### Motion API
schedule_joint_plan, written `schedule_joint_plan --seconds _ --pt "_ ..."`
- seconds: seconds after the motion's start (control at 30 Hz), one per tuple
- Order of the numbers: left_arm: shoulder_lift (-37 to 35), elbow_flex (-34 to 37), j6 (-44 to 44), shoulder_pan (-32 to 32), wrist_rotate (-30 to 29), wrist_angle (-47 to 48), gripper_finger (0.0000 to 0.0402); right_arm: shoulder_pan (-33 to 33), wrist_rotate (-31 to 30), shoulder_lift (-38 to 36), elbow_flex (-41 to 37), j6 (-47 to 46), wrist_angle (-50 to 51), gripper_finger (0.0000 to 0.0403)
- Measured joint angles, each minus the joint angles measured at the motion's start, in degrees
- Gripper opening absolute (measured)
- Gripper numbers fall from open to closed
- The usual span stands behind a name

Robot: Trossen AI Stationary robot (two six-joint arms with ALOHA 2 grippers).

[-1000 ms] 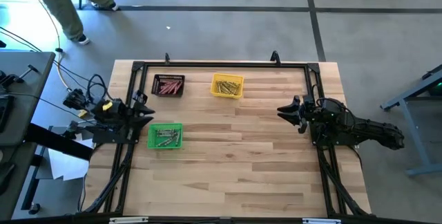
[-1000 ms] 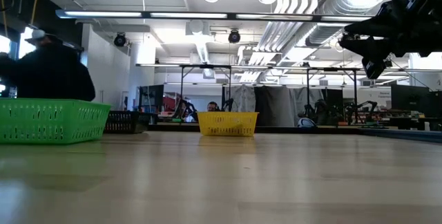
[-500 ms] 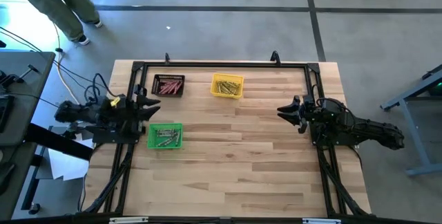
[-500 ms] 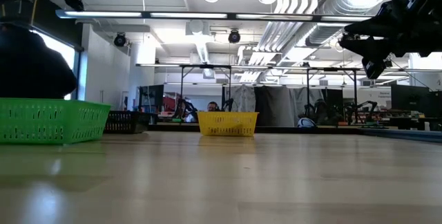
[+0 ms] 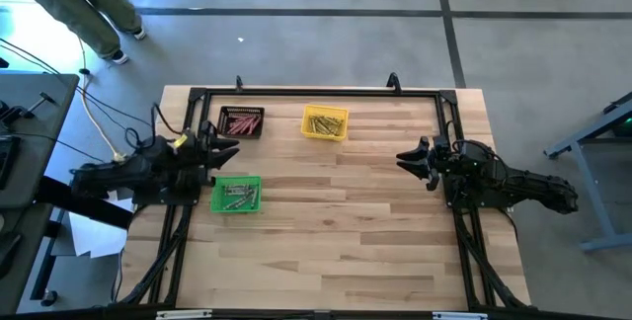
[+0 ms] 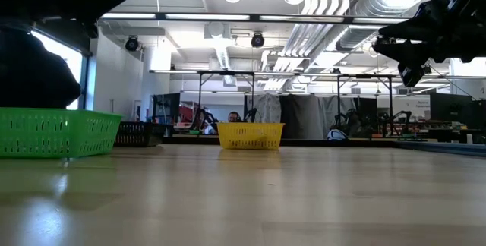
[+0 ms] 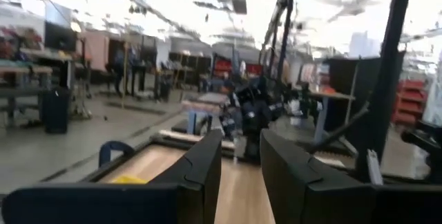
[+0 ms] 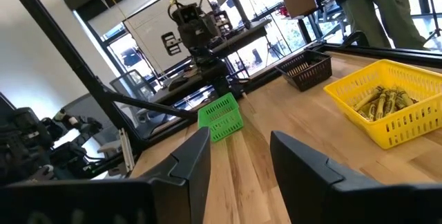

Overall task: Sort crayons
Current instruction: Return to Home Position

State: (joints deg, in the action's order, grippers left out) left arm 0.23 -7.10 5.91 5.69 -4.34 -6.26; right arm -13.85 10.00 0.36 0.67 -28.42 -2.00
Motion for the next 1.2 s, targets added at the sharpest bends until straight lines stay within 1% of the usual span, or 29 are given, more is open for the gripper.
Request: schedule_joint_plan --seconds 0.1,0.2,0.23,0.37,0.53,0.63,0.87,1.03,1.2 --pt "0.02 5.94 1.23 3.11 2.11 -9.73 0.0087 0.0 -0.01 0.0 0.0 0.19 0.0 0.0138" --pt "0.01 6.13 5.48 4.56 2.3 -10.38 0.0087 0.02 -0.02 0.0 0.0 0.19 0.0 0.0138" --pt "-0.02 6.17 5.6 4.86 2.2 -10.65 0.0087 0.0 -0.02 0.0 0.0 0.09 0.0 0.0138" --pt "-0.04 6.36 2.43 5.4 2.31 -10.45 0.0087 0.01 -0.02 0.0 0.0 0.25 0.0 0.0138" --pt "-0.02 6.33 -4.02 5.67 1.63 -9.74 0.0087 0.0 0.0 0.02 0.0 0.0 0.0 0.0138" --pt "-0.02 6.33 -5.4 5.67 1.54 -7.0 0.0087 0.0 -0.02 0.02 0.0 0.0 0.0 0.0138" --pt "-0.02 6.37 -4.06 5.67 1.54 1.79 0.0087 0.02 -0.02 0.02 0.0 0.0 0.0 0.0138" --pt "-0.02 6.37 -1.93 5.66 1.54 3.76 0.0087 0.01 -0.01 0.02 0.0 0.0 0.0 0.0138" --pt "0.11 6.37 -1.64 5.65 1.54 5.46 0.0087 0.0 -0.02 0.02 0.0 0.0 0.0 0.0138"
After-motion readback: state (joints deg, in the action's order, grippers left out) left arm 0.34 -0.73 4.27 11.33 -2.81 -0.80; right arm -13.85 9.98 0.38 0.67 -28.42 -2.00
